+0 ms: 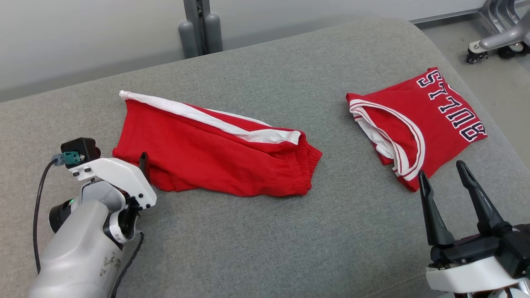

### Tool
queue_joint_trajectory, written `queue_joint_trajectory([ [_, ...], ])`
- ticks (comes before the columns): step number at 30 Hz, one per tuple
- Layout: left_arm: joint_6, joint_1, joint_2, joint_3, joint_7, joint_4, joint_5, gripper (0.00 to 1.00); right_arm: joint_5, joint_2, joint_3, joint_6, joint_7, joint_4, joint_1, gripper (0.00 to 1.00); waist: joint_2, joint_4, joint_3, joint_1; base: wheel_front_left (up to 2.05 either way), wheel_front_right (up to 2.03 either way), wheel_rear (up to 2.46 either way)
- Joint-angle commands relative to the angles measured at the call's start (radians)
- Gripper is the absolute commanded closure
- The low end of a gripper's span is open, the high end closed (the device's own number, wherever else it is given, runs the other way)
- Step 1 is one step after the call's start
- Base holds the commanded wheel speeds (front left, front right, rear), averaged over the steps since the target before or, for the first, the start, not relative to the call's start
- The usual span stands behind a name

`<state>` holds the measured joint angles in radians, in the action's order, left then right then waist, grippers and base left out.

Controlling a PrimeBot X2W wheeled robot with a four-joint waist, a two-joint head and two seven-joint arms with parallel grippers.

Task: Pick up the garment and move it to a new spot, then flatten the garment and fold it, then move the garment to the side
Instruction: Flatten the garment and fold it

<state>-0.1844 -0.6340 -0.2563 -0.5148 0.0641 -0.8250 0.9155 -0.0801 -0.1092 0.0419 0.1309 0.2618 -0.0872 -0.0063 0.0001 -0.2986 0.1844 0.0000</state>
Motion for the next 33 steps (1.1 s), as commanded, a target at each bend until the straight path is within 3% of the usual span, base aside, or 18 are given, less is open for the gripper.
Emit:
queue_joint_trajectory([
  [1, 0.012, -0.026, 0.002, 0.014, 0.011, -0.018, 0.016, 0.0, -0.008, 0.001, -0.003, 0.0, 0.004, 0.003, 0.009, 0.0, -0.0001, -0.007, 0.002, 0.0, 0.0, 0.0, 0.0],
  [6, 0.027, -0.056, 0.024, 0.048, 0.066, -0.07, 0.074, 0.0, -0.015, 0.007, 0.014, 0.0, 0.004, 0.016, 0.015, 0.0, -0.0001, -0.014, 0.003, 0.0, 0.0, 0.0, 0.0],
  [11, 0.003, -0.103, 0.015, 0.007, 0.2, -0.157, 0.064, 0.0, -0.021, 0.005, 0.029, 0.0, 0.004, 0.022, -0.004, 0.0, -0.0001, -0.021, 0.01, 0.0, 0.0, 0.0, 0.0],
  [21, 0.009, -0.149, 0.022, -0.005, 0.237, -0.219, 0.061, 0.0, -0.039, 0.007, 0.057, 0.0, 0.004, 0.043, -0.016, 0.0, -0.0001, -0.046, 0.022, 0.0, 0.0, 0.0, 0.0],
  [22, 0.016, -0.146, 0.022, -0.011, 0.239, -0.225, 0.057, 0.71, -0.043, 0.008, 0.058, 0.0, 0.004, 0.045, -0.016, 0.0, -0.0001, -0.048, 0.023, 0.0, 0.0, 0.0, 0.0],
  [23, 0.022, -0.143, 0.023, -0.01, 0.233, -0.23, 0.059, 1.0, -0.045, 0.009, 0.057, 0.0, 0.004, 0.046, -0.017, 0.0, -0.0001, -0.048, 0.024, 0.0, 0.0, 0.0, 0.0],
  [27, 0.075, -0.119, 0.031, 0.006, 0.191, -0.215, 0.081, 1.0, -0.05, 0.015, 0.043, 0.0, 0.004, 0.043, -0.004, 0.0, -0.0001, -0.033, 0.026, 0.0, 0.0, 0.0, 0.0],
  [33, 0.122, -0.046, 0.036, 0.041, -0.001, -0.123, 0.09, 1.0, -0.054, 0.016, 0.011, 0.0, 0.004, 0.045, 0.029, 0.0, -0.0001, 0.043, 0.003, 0.0, 0.0, 0.0, 0.0],
])
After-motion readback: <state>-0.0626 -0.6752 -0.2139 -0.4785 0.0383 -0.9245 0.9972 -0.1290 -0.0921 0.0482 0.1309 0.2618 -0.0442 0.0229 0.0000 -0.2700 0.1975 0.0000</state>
